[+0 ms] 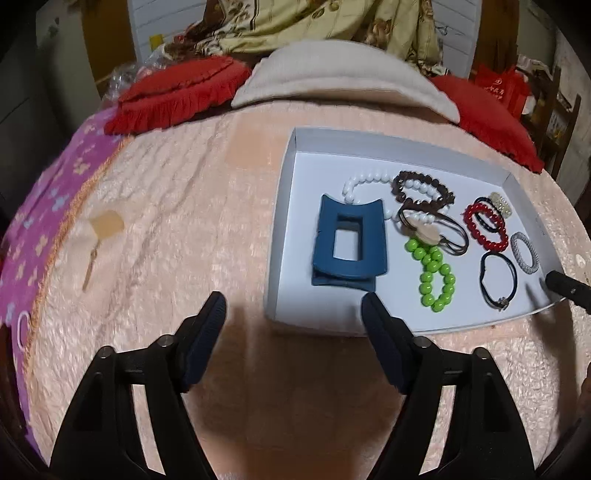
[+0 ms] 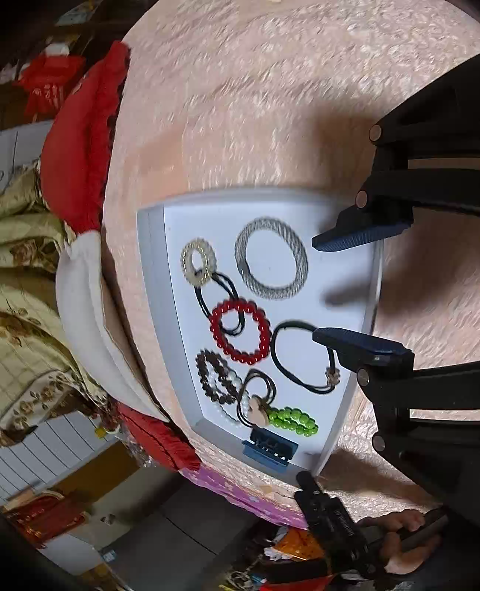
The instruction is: Organize jewelry
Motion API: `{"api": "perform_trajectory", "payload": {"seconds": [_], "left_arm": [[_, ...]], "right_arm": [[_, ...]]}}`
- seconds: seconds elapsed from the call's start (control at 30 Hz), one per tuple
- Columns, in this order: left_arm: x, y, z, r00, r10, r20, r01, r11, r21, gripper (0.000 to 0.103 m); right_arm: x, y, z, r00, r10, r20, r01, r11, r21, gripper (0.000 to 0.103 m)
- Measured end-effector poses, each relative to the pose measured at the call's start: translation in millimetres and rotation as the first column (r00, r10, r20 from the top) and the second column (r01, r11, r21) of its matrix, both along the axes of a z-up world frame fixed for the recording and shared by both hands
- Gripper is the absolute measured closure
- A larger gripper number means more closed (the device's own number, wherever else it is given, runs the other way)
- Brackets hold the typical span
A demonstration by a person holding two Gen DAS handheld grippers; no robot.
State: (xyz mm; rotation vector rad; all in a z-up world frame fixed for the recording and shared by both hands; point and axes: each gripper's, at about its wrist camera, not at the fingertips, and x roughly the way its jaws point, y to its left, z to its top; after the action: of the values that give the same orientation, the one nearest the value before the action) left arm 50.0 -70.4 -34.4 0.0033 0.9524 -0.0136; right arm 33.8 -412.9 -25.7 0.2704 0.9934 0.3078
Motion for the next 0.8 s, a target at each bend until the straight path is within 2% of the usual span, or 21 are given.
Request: {"api": "perform_trajectory", "payload": {"seconds": [0.13, 0.33, 0.4, 0.5, 0.53, 0.57, 0.6, 0.63, 0.67, 0.73, 0.8], "left_arm": [[-10.1, 4.6, -1.9, 0.999, 0.022, -0.027, -0.023, 0.999, -0.047, 0.023], [-42.3, -7.8, 2.0, 1.000, 0.004, 0.001, -0.004, 1.000, -0.007, 0.023], [-52.4, -7.5, 11.9, 0.998, 0.022, 0.057, -0.022, 1.000, -0.011, 0.023], [-77.7, -6.6, 37.9, 0.982, 0.022, 0.188, -0.008, 0.997, -0.072, 0.023], [-87.2, -7.9, 45.3, 0.974, 0.014, 0.228, 0.006, 0.996, -0.088, 0.022], [-93.3, -8.9, 49.4, 0.969, 0.006, 0.245, 0.019, 0.995, -0.097, 0.020], [-99.3, -10.7, 52.5, 0.968, -0.003, 0.252, 0.030, 0.994, -0.105, 0.011], [-103.9, -12.7, 53.8, 0.969, -0.008, 0.247, 0.035, 0.994, -0.106, 0.000], [-106.6, -15.9, 53.4, 0.974, -0.016, 0.225, 0.037, 0.995, -0.090, 0.000], [-109.4, -22.1, 52.8, 0.978, -0.027, 0.206, 0.037, 0.998, -0.044, 0.000], [-119.5, -27.8, 56.3, 0.968, -0.027, 0.251, 0.029, 1.000, -0.005, 0.000]], "right_arm": [[1.7, -1.6, -0.7, 1.000, 0.020, 0.002, -0.020, 1.000, 0.008, 0.062], [3.3, -12.7, -0.5, 1.000, 0.015, -0.004, -0.014, 1.000, 0.011, 0.062], [1.0, -15.4, 2.4, 1.000, 0.000, -0.003, 0.000, 1.000, 0.010, 0.062], [-15.6, -14.0, 16.4, 0.999, -0.025, 0.040, 0.026, 1.000, -0.006, 0.061], [-22.2, -12.7, 20.5, 0.998, -0.023, 0.057, 0.023, 1.000, -0.005, 0.057], [-34.4, -9.5, 25.5, 0.997, -0.017, 0.080, 0.018, 1.000, -0.005, 0.046], [-48.8, -4.8, 30.2, 0.995, -0.012, 0.102, 0.014, 1.000, -0.015, 0.037], [-61.9, 0.2, 33.8, 0.992, -0.010, 0.122, 0.014, 0.999, -0.034, 0.020], [-77.6, 6.8, 37.6, 0.988, -0.004, 0.152, 0.014, 0.998, -0.066, 0.015], [-96.0, 14.8, 41.6, 0.983, 0.012, 0.183, 0.007, 0.995, -0.104, 0.015], [-109.0, 21.4, 42.8, 0.981, 0.023, 0.192, -0.001, 0.993, -0.118, 0.015]]}}
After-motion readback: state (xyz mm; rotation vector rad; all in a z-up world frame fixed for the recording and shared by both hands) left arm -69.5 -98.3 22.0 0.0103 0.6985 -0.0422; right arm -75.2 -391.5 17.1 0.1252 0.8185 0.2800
